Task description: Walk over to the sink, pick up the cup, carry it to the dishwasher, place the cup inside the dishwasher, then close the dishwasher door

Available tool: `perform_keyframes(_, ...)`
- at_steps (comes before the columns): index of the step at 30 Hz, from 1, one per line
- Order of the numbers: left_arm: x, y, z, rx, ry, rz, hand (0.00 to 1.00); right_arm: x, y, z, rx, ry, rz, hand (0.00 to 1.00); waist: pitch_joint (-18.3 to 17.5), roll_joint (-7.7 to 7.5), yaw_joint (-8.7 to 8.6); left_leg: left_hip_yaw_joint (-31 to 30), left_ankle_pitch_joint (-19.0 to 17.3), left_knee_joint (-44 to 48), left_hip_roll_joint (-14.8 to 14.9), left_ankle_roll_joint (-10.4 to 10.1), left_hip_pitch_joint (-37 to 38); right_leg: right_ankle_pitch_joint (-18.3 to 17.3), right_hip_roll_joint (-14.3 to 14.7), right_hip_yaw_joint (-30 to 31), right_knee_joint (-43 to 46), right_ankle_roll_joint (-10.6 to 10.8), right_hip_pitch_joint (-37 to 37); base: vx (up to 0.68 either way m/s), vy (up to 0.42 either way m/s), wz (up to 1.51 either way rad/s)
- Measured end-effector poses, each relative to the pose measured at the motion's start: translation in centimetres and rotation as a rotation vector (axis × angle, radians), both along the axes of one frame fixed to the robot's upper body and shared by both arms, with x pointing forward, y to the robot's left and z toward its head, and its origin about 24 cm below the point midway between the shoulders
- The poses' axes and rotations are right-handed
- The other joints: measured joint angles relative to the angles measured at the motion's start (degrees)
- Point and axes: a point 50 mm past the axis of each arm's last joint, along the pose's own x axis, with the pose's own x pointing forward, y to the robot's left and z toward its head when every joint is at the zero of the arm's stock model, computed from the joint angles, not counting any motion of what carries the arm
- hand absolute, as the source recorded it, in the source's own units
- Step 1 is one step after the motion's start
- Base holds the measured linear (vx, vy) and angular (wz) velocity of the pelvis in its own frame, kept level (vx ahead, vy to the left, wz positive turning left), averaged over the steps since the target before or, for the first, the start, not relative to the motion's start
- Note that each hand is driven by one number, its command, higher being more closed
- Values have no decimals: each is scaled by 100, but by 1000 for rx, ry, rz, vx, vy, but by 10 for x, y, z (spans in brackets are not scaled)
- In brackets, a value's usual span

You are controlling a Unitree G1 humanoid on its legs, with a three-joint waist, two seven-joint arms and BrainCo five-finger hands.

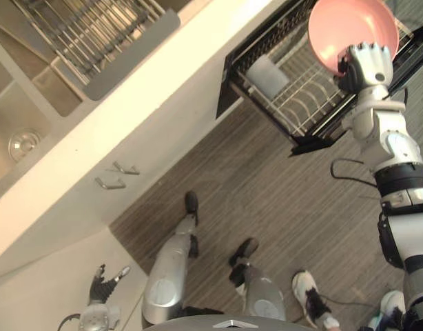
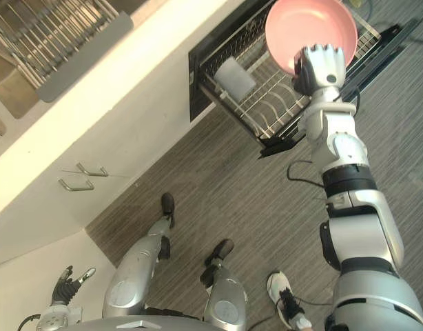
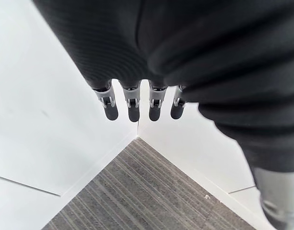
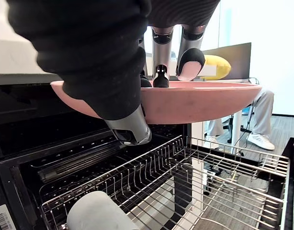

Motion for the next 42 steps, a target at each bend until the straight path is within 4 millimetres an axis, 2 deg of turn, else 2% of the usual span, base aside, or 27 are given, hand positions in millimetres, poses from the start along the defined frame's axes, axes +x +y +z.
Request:
perform_keyframes(1,2,-2,1,1,-6,-16,0,0,-1,5,-3,-8,-6,100,34,28,3,-4,18,-17,-6,-8,-40,6,-2,5,2,9,-50,37,27,1)
perform_keyframes(4,6,-18,0,-11,-8,-125,0,-1,-11,33,-6,-23,-62,100,152,256,70,-19,79,-79,-51,-15,-232,13,-40,135,38,21,-322,58,30,-3)
perform_keyframes(6,5,-33,-4,-31,5,-199,0,-6,-21,51,7,-54,-105,100,241,467,154,-196,201,-226,-115,-58,-335,21,-104,240,116,38,-566,92,28,-14)
perform_keyframes(7,5,-37,-4,-33,9,-214,0,-6,-22,55,9,-54,-113,100,259,509,163,-294,238,-297,-133,-83,-349,22,-117,289,136,40,-646,96,11,-13)
perform_keyframes(9,7,-47,-5,-44,5,-258,0,-9,-32,64,36,-48,-151,100,301,716,165,-481,323,-373,-185,-112,-501,5,-187,336,246,54,-883,97,24,-5)
perform_keyframes(12,9,-58,-6,-71,-1,-301,0,-9,-35,71,65,-25,-165,100,276,763,204,-676,449,-375,-277,-214,-679,-79,-326,517,451,81,-1222,78,22,-6)
perform_keyframes(13,10,-63,-6,-89,-8,-321,0,-9,-40,70,90,-18,-185,0,257,792,221,-777,507,-375,-328,-291,-708,-95,-395,540,494,83,-1265,68,12,7)
perform_keyframes(16,8,-74,-7,-119,2,-374,0,-12,-50,71,127,-17,-218,0,169,921,280,-927,515,-377,-384,-301,-755,-157,-457,618,603,78,-1368,28,31,9)
perform_keyframes(18,6,-83,-8,-142,6,-415,0,-19,-60,77,143,-37,-246,0,55,1082,309,-1083,516,-379,-434,-304,-793,-256,-526,619,781,107,-1438,3,54,18)
perform_keyframes(20,5,-84,-9,-149,10,-414,0,-19,-60,76,139,-34,-241,0,31,1115,312,-1146,514,-384,-458,-306,-799,-367,-598,660,993,99,-1547,-27,38,4)
perform_keyframes(22,5,-84,-9,-153,9,-411,0,-18,-58,77,132,-36,-228,0,-5,1165,310,-1290,440,-388,-463,-401,-801,-449,-638,687,1183,108,-1629,-39,18,1)
perform_keyframes(28,7,-82,-8,-156,3,-419,0,-19,-55,80,113,-65,-197,0,-14,1177,290,-1416,390,-392,-472,-458,-776,-528,-698,711,1448,109,-1710,-29,-7,2)
perform_keyframes(33,10,-79,-6,-153,-23,-398,0,-23,-58,84,195,-145,-174,0,-10,1171,144,-1454,428,-393,-504,-409,-404,-551,-697,598,1352,128,-1215,44,-34,11)
perform_keyframes(36,10,-77,-5,-152,-29,-390,0,-36,-72,95,413,-291,-131,0,-4,1163,36,-1450,428,-394,-499,-409,-149,-558,-667,579,1270,123,-910,10,-52,3)
perform_keyframes(37,9,-75,-5,-151,-27,-375,0,-42,-83,96,550,-349,-118,0,-2,1159,-73,-1450,428,-396,-492,-409,-64,-557,-653,570,1260,123,-819,-24,-60,-1)
perform_keyframes(40,6,-71,-6,-146,-19,-346,0,-51,-110,81,816,-417,-126,0,3,1153,-214,-1430,428,-400,-483,-409,109,-552,-640,592,1252,121,-654,-47,-52,-5)
perform_keyframes(42,0,-68,-8,-147,-2,-313,0,-57,-130,59,1027,-447,-130,0,5,1150,-373,-1405,393,-436,-440,-448,246,-531,-600,626,1220,118,-535,-88,-53,-12)
